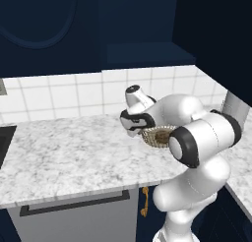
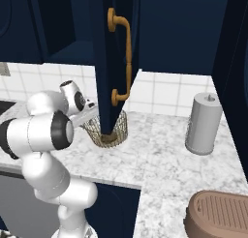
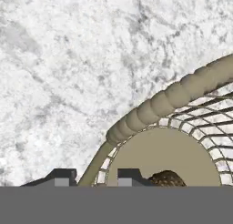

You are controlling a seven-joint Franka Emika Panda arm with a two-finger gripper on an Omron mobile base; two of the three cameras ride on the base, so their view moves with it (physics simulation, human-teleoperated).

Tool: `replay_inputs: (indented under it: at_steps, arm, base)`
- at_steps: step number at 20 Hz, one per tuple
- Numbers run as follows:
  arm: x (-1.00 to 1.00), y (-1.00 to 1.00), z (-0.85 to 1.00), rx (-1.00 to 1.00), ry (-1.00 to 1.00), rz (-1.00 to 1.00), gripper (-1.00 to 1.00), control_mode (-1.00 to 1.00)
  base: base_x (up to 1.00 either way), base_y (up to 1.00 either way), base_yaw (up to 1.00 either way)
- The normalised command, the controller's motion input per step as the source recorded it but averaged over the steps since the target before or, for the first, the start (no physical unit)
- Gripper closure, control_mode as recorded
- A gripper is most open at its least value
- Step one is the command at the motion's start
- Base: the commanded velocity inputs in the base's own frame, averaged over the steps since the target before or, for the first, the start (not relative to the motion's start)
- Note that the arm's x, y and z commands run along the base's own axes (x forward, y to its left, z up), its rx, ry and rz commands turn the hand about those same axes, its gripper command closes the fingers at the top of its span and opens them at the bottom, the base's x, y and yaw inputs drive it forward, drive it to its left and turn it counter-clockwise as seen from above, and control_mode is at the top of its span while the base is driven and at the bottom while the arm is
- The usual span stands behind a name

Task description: Open the cabinet, pick up the bread from the cabinet and place it in the basket. Then move the basket to the dining counter.

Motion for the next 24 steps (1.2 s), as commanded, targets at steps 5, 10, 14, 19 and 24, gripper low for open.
replay_inputs:
  at_steps: [5,10,14,19,24]
  arm:
    - [-0.45,-0.01,0.97,0.00,0.00,0.04,1.00,-1.00]
    - [-0.50,0.00,0.99,0.00,0.00,0.10,1.00,-1.00]
    - [-0.66,0.13,0.89,0.00,0.00,0.17,1.00,-1.00]
    - [-0.79,0.24,0.74,0.00,0.00,0.18,1.00,-1.00]
    - [-0.81,0.32,0.80,0.00,0.00,0.21,1.00,-1.00]
  base:
    - [0.00,0.00,0.00]
    - [0.00,0.00,0.00]
    - [0.00,0.00,0.00]
    - [0.00,0.00,0.00]
    - [0.00,0.00,0.00]
